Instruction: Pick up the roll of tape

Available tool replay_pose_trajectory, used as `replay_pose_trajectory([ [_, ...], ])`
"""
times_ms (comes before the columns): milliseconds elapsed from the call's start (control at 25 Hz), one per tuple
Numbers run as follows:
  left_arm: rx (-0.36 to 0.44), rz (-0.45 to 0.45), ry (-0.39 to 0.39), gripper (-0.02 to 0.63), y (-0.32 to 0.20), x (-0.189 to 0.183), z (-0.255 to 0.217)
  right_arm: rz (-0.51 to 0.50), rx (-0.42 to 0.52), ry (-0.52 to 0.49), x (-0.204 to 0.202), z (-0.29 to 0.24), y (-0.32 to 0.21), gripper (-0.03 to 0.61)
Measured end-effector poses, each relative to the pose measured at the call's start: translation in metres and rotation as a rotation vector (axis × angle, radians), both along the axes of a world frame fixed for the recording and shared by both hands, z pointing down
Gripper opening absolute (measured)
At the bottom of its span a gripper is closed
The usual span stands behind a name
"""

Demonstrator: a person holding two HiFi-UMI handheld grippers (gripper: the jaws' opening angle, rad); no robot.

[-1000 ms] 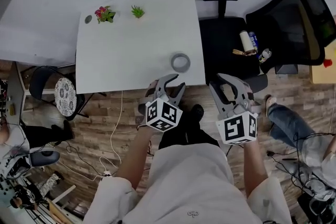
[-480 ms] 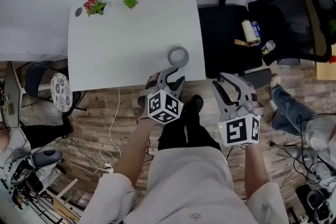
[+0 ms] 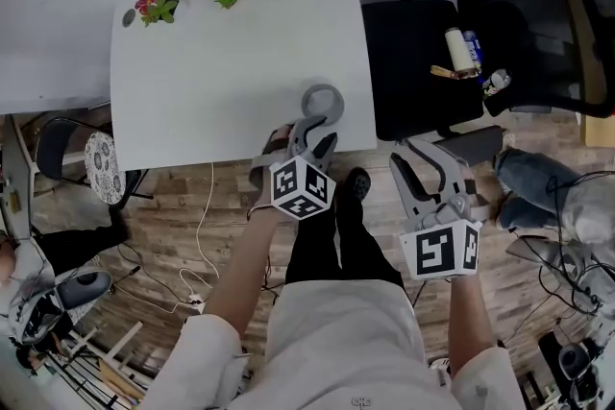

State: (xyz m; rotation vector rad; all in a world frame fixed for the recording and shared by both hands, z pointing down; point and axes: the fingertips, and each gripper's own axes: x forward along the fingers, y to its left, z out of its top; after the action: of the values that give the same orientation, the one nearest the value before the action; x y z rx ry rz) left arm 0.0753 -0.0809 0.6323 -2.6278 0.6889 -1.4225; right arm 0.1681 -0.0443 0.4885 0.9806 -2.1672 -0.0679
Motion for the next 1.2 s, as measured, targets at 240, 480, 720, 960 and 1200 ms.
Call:
replay_pose_trajectory([
  [240, -0.009, 0.037, -0.032, 0.153, -0.006, 0.005, 0.02, 0.008, -0.034, -0.011, -0.003, 0.014, -0.001, 0.126],
  [480, 0.004, 0.08, -0.069, 0.153, -0.014, 0.009, 0.031, 0.013, -0.046, -0.007, -0.004, 0.019, -0.003, 0.126],
  [720, 0.008, 0.117, -0.113, 0.153, -0.016, 0.013, 0.041, 0.023, -0.05, -0.009, -0.001, 0.02, -0.006, 0.126],
  [960, 0.02, 0.119, -0.142, 0.153, -0.017, 0.011, 0.048, 0.022, -0.055, -0.008, -0.001, 0.022, -0.006, 0.126],
  [1200, 0.032, 0.13, -0.154, 0.15, -0.016, 0.012, 0.048, 0.026, -0.056, -0.012, -0.002, 0.022, -0.006, 0.124],
])
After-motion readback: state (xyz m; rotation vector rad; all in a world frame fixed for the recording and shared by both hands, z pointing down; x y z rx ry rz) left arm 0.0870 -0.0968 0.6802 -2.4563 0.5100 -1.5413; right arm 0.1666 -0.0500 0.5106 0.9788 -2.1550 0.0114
